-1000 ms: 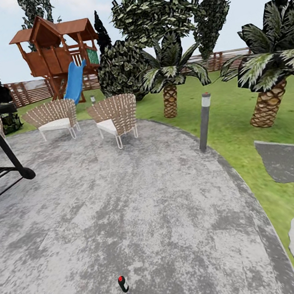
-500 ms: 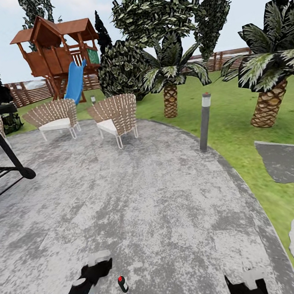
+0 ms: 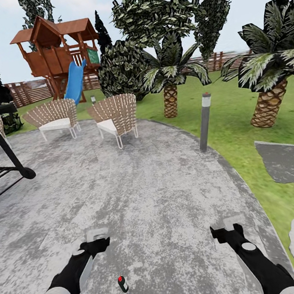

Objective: In the garden, pick up the pesticide atomizer on the floor and spray pesticide onto both trees until each tree trunk is fully covered.

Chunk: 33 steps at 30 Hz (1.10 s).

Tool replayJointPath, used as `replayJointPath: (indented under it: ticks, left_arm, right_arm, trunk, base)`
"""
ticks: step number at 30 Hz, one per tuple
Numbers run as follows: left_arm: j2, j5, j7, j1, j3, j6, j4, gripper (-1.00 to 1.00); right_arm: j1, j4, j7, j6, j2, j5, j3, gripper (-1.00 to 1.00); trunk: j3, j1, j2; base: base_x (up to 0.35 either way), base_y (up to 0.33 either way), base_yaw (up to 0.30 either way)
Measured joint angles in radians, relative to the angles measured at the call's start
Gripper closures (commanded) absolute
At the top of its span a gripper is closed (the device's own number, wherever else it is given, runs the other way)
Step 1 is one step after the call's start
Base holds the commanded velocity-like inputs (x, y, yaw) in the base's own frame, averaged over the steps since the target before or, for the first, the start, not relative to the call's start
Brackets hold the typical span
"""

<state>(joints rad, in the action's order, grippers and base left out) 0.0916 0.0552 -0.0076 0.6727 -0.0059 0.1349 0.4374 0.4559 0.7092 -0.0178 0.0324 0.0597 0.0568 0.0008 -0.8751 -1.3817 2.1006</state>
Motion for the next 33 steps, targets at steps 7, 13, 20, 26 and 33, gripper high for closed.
replayJointPath:
  ticks: [7,13,20,26,33]
  left_arm:
    - [0.003,-0.001,-0.002,-0.008,0.0,0.002,0.003,-1.0]
    - [0.003,-0.001,-0.003,-0.008,0.0,0.003,0.0,-1.0]
    - [0.003,0.0,-0.004,-0.009,-0.001,0.002,-0.002,-1.0]
    - [0.003,0.003,-0.004,-0.009,0.0,0.0,-0.003,-1.0]
    - [0.002,0.007,-0.004,-0.012,0.001,-0.027,-0.004,-1.0]
  right_arm:
    - [0.0,-0.001,-0.001,0.002,0.002,-0.002,-0.004,-1.0]
    - [0.0,-0.001,-0.002,0.003,0.002,-0.001,-0.004,-1.0]
    - [0.0,-0.002,-0.003,0.003,0.002,-0.001,-0.003,-1.0]
    - [0.001,-0.001,-0.003,0.002,0.001,-0.001,-0.002,-1.0]
    - [0.001,0.0,-0.003,0.002,0.001,-0.001,-0.002,-1.0]
  trunk:
    - [0.0,0.0,0.0]
    - [0.0,0.0,0.0]
    - [-0.003,-0.004,0.007]
    - [-0.022,-0.027,0.049]
    - [-0.044,-0.054,0.098]
  base:
    - [0.0,0.0,-0.133]
    - [0.0,0.0,-0.287]
    - [0.0,0.0,-0.124]
    - [0.0,0.0,-0.006]
    - [0.0,0.0,0.0]
